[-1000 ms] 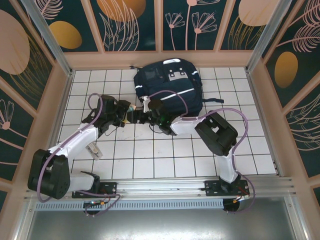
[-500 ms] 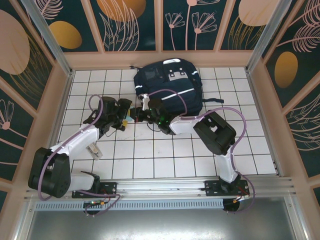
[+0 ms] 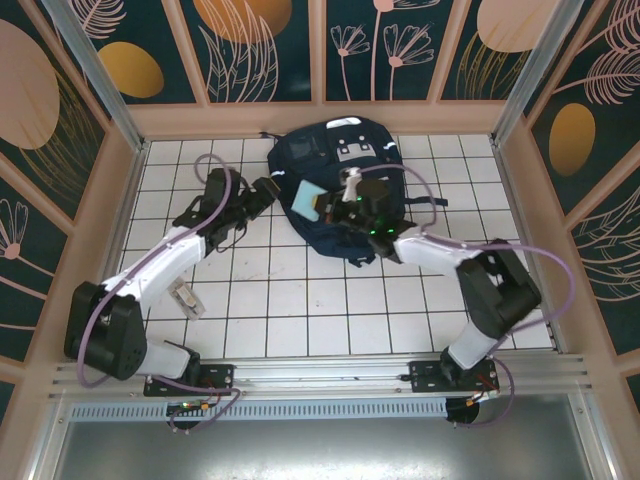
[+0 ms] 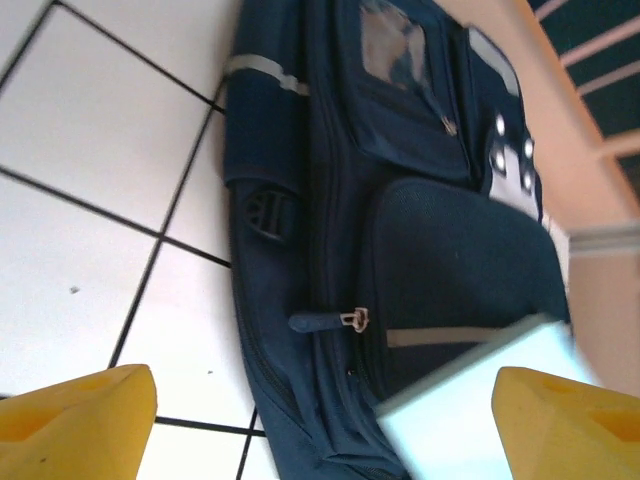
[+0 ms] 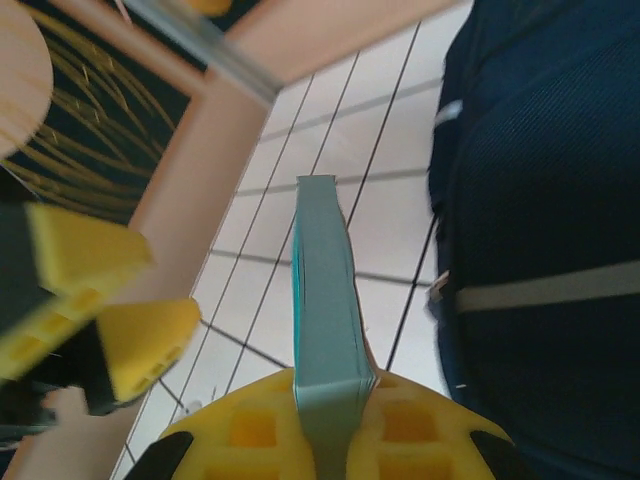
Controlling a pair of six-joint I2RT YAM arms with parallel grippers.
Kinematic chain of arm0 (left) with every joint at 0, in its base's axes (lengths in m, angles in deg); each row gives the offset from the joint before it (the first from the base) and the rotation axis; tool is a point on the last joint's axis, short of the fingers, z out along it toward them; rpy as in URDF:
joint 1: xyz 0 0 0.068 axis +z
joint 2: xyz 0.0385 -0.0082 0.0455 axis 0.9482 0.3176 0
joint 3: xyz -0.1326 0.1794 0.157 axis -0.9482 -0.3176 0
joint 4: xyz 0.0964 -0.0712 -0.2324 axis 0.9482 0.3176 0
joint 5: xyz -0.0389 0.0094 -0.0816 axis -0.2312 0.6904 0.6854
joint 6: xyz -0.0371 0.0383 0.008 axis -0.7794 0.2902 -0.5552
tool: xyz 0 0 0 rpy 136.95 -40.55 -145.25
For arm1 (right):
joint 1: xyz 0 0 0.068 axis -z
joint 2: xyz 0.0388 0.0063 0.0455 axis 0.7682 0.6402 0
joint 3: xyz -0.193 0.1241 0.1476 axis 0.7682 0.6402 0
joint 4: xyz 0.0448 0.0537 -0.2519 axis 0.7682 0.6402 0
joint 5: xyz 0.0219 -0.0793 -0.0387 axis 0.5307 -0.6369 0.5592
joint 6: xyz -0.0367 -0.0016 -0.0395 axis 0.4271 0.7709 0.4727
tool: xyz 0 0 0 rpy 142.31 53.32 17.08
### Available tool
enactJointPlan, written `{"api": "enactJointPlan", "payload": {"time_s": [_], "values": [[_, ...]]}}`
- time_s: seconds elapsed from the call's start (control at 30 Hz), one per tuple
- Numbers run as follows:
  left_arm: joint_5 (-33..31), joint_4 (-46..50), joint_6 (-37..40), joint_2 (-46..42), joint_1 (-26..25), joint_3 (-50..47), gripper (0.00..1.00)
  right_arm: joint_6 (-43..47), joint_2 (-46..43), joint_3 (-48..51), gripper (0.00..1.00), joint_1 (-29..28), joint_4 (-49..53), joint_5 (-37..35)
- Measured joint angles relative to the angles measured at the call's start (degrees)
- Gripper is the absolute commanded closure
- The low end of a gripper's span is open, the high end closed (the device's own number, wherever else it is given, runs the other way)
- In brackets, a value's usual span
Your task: Pack the student bag
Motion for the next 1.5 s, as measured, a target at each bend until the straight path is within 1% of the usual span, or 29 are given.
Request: {"api": "enactJointPlan", "payload": {"time_s": [0.13,0.23,0.43,0.5,0.6,0.7,0.83,0.87,0.9,1.0,1.07,1.13,1.17,1.2,1.5], "values": [[0.0,2.9,9.0,6.3,-4.0,8.4,0.19,0.5,-7.8,1.1,1.0,6.1,6.1,-1.3],[0.0,5.8,16.3,12.3,-7.2,17.0,0.22,1.2,-12.7,2.1,1.0,10.9,10.8,-3.1],[-2.3,13.6,32.8,27.9,-14.2,35.5,0.23,1.5,-19.2,5.6,1.0,20.1,17.3,-4.3],[-4.0,17.0,38.5,33.2,-16.7,41.1,0.22,1.5,-20.3,7.0,1.0,22.1,18.8,-4.2],[-5.9,21.0,44.7,38.6,-19.3,46.6,0.23,1.5,-21.4,8.9,1.0,24.2,20.7,-3.9],[-6.4,23.9,48.9,42.0,-20.7,49.6,0.23,1.5,-22.3,10.1,1.0,25.4,21.9,-3.4],[-6.4,26.3,52.2,44.1,-20.7,52.5,0.24,1.5,-23.0,11.1,1.0,25.9,22.8,-2.7],[-6.5,26.6,52.8,44.5,-20.7,53.3,0.25,1.5,-23.0,11.2,1.0,25.9,22.8,-2.5],[-6.8,26.8,53.4,44.9,-20.7,53.9,0.3,1.5,-23.0,11.3,1.0,25.9,22.8,-2.5],[-8.0,26.8,55.1,45.5,-20.6,54.2,0.58,1.5,-23.0,11.4,1.0,25.9,22.8,-2.3],[-8.3,26.8,56.1,45.8,-20.9,54.5,0.75,1.5,-23.0,11.4,1.0,25.9,22.8,-1.8],[-8.7,26.9,56.9,45.9,-21.1,54.6,0.87,1.5,-23.0,11.5,1.0,25.9,22.8,-1.2],[-9.0,26.8,57.1,45.9,-21.1,54.6,0.98,1.4,-23.0,11.6,1.0,25.9,22.7,-1.0],[-9.1,27.0,57.5,45.9,-21.0,54.8,1.0,1.3,-23.0,11.8,1.0,25.9,22.5,-0.7],[-8.0,31.4,55.5,45.7,-20.3,61.3,1.0,-1.1,-23.0,12.5,1.0,25.9,20.4,1.7]]}}
